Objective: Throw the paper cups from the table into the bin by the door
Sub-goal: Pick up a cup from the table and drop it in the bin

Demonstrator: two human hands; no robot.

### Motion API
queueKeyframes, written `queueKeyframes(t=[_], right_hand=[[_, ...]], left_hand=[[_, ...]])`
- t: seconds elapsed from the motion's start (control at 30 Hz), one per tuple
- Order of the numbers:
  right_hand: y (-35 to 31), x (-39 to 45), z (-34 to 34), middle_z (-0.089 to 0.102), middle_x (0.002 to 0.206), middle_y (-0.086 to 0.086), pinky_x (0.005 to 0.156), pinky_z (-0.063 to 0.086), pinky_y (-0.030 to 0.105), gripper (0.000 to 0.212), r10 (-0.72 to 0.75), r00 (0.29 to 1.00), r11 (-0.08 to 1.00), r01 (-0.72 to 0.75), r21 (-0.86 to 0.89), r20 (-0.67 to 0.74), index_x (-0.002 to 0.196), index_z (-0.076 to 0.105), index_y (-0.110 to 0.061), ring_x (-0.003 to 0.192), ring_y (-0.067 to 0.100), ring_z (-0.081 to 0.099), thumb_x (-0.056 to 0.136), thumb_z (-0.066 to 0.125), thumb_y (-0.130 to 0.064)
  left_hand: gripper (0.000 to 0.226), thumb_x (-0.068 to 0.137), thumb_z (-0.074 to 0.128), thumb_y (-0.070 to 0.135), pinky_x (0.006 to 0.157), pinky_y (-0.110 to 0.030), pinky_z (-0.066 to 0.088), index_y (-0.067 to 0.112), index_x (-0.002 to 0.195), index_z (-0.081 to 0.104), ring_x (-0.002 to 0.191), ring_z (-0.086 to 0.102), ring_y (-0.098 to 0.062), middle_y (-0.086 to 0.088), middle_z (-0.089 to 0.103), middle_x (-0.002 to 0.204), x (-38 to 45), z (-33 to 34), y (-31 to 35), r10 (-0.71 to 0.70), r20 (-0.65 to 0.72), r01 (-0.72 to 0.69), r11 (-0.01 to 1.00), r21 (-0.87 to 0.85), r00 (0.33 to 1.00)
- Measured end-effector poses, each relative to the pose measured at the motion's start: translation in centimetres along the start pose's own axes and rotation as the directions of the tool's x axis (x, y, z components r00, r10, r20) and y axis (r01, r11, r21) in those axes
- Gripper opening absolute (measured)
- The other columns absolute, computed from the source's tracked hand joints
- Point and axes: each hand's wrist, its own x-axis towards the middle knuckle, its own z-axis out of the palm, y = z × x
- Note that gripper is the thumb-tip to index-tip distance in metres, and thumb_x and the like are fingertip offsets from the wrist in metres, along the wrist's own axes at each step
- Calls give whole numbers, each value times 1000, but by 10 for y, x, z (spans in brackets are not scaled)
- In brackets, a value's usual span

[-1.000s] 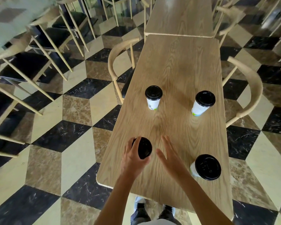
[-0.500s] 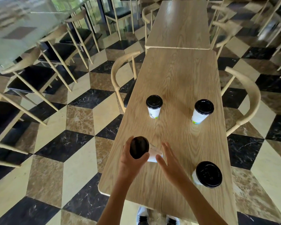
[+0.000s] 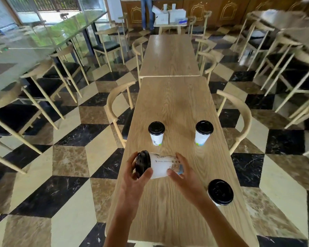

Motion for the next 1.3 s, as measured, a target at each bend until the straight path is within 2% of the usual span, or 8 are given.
queueKeyframes(t=[0.2, 0.53, 0.67, 0.77, 1.0, 1.1, 1.23, 1.3], right_hand=[[-7, -43, -36, 57, 136, -11, 99, 47, 26, 77, 58, 974, 998, -51, 38, -221, 146, 26, -42, 121, 3, 55, 80, 63, -59], [19, -192, -152, 55, 103, -14, 68, 42, 9, 70, 90, 759, 991, -131, -16, -645, 145, 28, -41, 90, 2, 56, 85, 60, -56], [39, -287, -204, 50, 142, -1, 100, 46, 31, 71, 163, 641, 985, -144, 91, -750, 148, 27, -35, 125, 19, 53, 88, 63, -47], [54, -373, -239, 46, 147, 0, 107, 42, 40, 72, 174, 549, 980, -176, 91, -817, 150, 26, -30, 127, 21, 53, 89, 62, -44], [91, -557, -299, 37, 152, -8, 110, 41, 37, 73, 255, 233, 961, -172, 218, -939, 148, 25, -28, 133, 17, 48, 88, 64, -41], [112, -624, -315, 40, 144, -16, 98, 38, 7, 72, 297, 64, 947, -150, 285, -953, 146, 26, -33, 131, 9, 46, 87, 66, -43], [142, -698, -338, 42, 142, -15, 104, 40, 20, 76, 338, -146, 923, -143, 358, -930, 148, 28, -27, 126, 0, 47, 86, 69, -41], [161, -729, -350, 45, 139, -15, 98, 43, 13, 77, 355, -227, 917, -105, 385, -907, 147, 28, -28, 119, -8, 51, 84, 69, -44]], left_hand=[[58, 73, 74, 24, 78, -19, 55, 44, 125, 56, 105, 69, -2, 14, 72, 117, 0, 38, 14, 47, 151, -41, 998, -42, 987], [76, 65, 80, 40, 81, -26, 56, 34, 136, 54, 113, 68, -12, 4, 71, 125, -75, 183, 21, 52, 577, -14, 997, -71, 815], [70, 62, 82, 43, 84, -27, 56, 45, 128, 57, 113, 67, -8, 11, 72, 121, -146, 260, 14, 44, 717, 5, 998, -66, 696], [71, 61, 81, 43, 84, -23, 56, 47, 127, 57, 114, 66, -5, 9, 70, 126, -213, 318, 6, 46, 806, -4, 999, -54, 589], [81, 58, 76, 48, 75, -12, 53, 31, 134, 54, 104, 65, 8, 9, 66, 126, -379, 440, -7, 39, 958, -58, 998, -24, 283], [85, 57, 75, 48, 81, -18, 54, 29, 136, 52, 103, 65, 7, 9, 66, 125, -445, 488, -14, 11, 991, -84, 996, 0, 131], [91, 54, 79, 45, 85, -26, 55, 22, 138, 52, 103, 68, -2, 2, 69, 122, -517, 549, -33, -31, 999, -94, 995, 28, -30], [84, 54, 80, 49, 79, -20, 56, 30, 132, 55, 101, 69, 0, 9, 71, 117, -548, 584, -50, -47, 993, -110, 993, 35, -110]])
